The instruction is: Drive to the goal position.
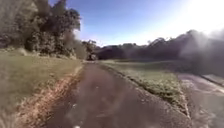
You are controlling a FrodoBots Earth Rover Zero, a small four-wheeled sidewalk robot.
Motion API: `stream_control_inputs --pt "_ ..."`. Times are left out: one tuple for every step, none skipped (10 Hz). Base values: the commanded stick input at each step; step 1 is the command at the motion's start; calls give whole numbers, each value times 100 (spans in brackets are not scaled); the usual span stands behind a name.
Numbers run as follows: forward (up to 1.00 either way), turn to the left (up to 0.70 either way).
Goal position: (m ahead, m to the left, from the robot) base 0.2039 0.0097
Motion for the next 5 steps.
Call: stream_control_inputs --pt "0 0" --pt "0 0" --pt "0 0" --pt "0 0" --pt "0 0"
